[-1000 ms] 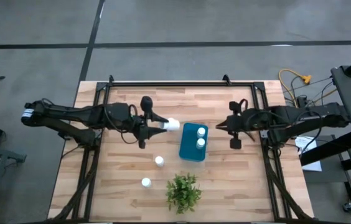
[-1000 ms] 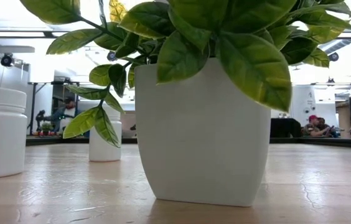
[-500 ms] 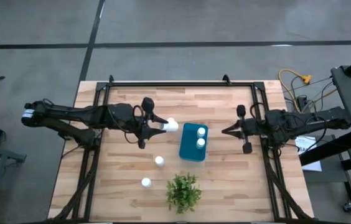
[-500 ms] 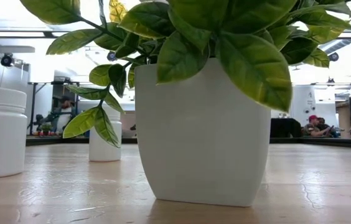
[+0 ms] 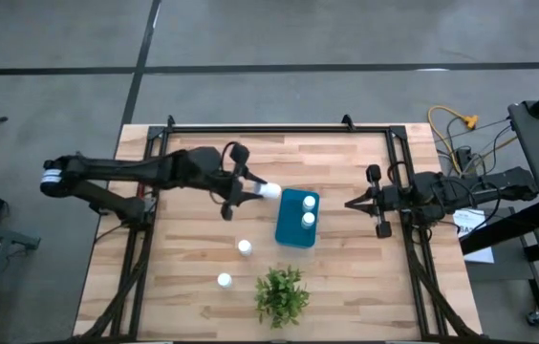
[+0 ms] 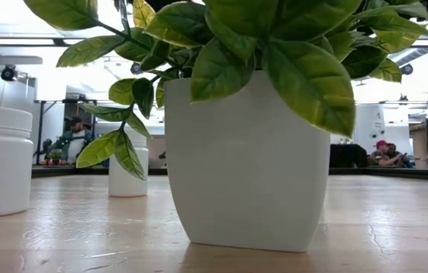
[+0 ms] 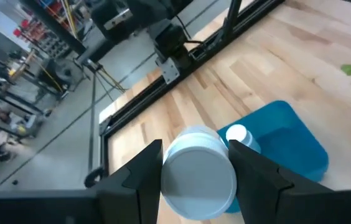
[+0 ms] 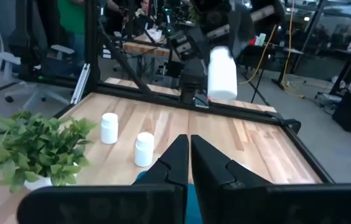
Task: Pick and place pill bottles into a basket
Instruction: Put the white pill bottle into the blue bin
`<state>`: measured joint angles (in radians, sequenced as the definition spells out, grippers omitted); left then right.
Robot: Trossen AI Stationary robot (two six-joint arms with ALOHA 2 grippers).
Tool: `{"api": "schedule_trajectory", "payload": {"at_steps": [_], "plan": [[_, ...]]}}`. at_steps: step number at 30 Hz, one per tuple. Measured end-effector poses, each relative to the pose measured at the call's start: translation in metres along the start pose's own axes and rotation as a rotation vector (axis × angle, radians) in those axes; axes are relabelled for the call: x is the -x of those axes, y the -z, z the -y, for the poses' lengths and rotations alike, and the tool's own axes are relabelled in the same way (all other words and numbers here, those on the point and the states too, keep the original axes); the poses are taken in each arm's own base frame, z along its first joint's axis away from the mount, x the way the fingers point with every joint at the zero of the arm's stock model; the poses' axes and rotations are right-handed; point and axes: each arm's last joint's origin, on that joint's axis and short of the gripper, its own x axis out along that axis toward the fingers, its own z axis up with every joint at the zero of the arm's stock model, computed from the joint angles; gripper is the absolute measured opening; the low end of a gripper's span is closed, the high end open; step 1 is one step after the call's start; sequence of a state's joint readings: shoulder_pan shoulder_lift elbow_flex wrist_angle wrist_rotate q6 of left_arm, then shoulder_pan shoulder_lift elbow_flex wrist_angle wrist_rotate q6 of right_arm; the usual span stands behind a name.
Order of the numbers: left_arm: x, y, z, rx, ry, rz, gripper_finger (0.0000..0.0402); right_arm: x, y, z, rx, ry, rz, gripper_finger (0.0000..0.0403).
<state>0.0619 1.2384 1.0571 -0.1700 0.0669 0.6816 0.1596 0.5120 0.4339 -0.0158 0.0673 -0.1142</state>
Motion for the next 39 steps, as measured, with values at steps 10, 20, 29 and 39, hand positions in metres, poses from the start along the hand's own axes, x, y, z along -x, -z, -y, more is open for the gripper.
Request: {"api": "schedule_trajectory", "payload": {"at_steps": [10, 20, 29, 39], "plan": [[-0.028, 0.003, -0.031, 0.136, 0.091, 0.051, 0.0144, 0.001, -0.003, 0.0, -0.005, 0.003, 0.003, 0.0009], [-0.048, -0.001, -0.043, 0.172, 0.174, 0.005, 0.0144, 0.006, -0.002, 0.0, 0.018, -0.013, 0.023, 0.0009], [-0.06, 0.006, -0.039, 0.193, 0.198, -0.024, 0.0144, 0.015, 0.026, -0.002, -0.036, 0.005, 0.037, 0.0009], [-0.064, 0.014, -0.034, 0.208, 0.232, -0.054, 0.0144, 0.024, 0.058, -0.005, -0.089, 0.014, 0.103, 0.0009]]}}
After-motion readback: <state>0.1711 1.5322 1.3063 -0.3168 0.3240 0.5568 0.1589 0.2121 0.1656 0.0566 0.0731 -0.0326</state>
